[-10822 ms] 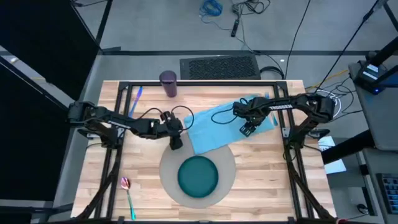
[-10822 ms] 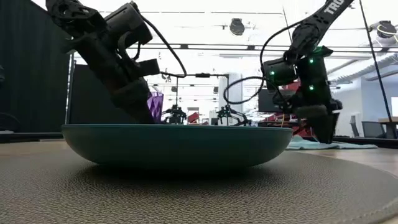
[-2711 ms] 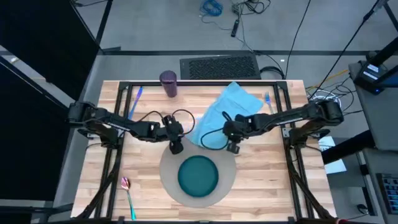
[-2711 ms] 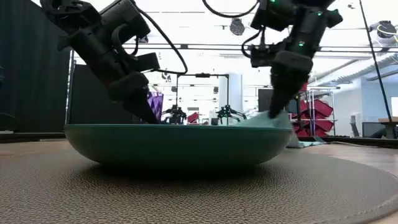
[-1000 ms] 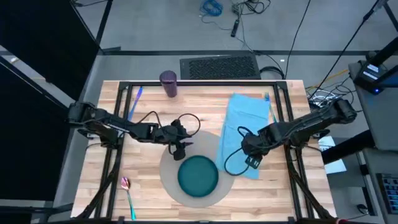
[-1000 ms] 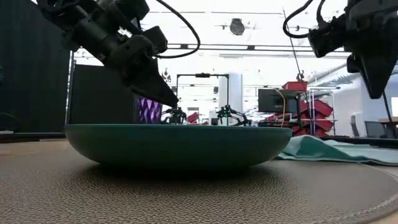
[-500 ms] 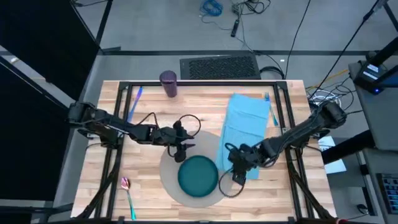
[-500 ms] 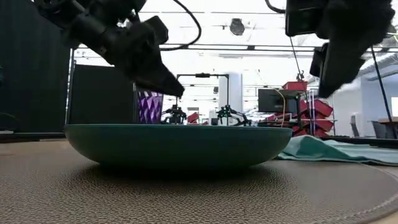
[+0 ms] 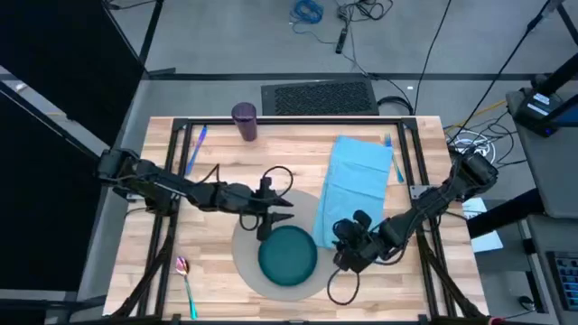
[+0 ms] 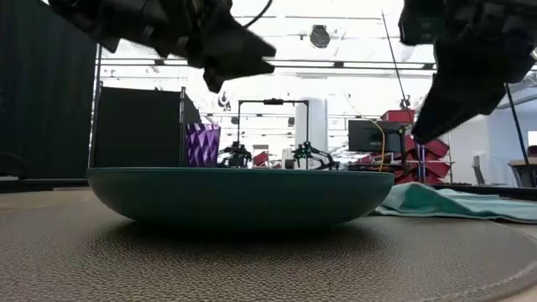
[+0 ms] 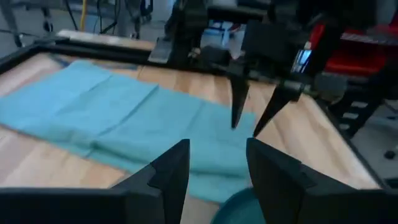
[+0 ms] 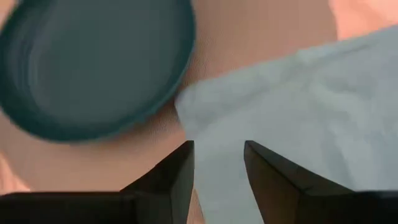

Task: Set table place
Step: Fold the blue table napkin

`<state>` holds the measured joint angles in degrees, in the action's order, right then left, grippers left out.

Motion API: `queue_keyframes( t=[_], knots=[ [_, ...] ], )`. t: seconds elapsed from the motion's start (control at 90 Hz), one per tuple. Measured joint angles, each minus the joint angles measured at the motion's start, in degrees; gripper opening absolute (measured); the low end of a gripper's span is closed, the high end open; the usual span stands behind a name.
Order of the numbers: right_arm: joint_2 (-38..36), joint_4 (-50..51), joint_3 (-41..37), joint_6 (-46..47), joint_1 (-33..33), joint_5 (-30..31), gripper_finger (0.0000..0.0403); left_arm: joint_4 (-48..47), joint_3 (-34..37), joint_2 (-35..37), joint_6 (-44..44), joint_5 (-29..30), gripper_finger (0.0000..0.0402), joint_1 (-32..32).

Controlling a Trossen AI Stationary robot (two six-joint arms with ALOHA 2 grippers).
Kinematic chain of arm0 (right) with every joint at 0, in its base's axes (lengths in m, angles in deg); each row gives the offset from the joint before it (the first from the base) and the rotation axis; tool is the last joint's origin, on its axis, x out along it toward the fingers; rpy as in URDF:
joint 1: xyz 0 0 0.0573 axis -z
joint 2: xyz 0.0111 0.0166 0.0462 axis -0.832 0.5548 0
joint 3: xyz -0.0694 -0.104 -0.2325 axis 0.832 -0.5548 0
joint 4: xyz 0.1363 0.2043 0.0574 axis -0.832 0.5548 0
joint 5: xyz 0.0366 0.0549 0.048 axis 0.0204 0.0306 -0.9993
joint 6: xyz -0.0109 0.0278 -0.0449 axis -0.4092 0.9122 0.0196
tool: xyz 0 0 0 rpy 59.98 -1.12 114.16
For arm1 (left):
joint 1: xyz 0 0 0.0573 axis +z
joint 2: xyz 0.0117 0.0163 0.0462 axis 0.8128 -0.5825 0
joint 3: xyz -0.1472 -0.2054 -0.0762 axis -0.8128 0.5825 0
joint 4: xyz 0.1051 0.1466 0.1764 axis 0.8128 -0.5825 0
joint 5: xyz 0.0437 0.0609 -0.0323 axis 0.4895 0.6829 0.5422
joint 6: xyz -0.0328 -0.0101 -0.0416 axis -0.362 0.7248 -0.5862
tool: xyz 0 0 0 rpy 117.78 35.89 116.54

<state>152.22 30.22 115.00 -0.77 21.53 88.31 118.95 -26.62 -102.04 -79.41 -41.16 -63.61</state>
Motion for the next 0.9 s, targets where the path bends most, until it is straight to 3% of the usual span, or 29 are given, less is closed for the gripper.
queue_keyframes(
  t=[0.344,0.9],
  knots=[
    [6.6,-5.7,0.0,-4.7,-0.5,-2.2,0.0131,-0.8,-1.9,0.0,1.3,1.4,0.0144,-2.0],
    [6.7,-6.5,0.0,-11.0,-0.4,-0.3,0.0131,-1.9,-1.9,0.0,4.1,1.4,0.0144,-6.3]
  ],
)
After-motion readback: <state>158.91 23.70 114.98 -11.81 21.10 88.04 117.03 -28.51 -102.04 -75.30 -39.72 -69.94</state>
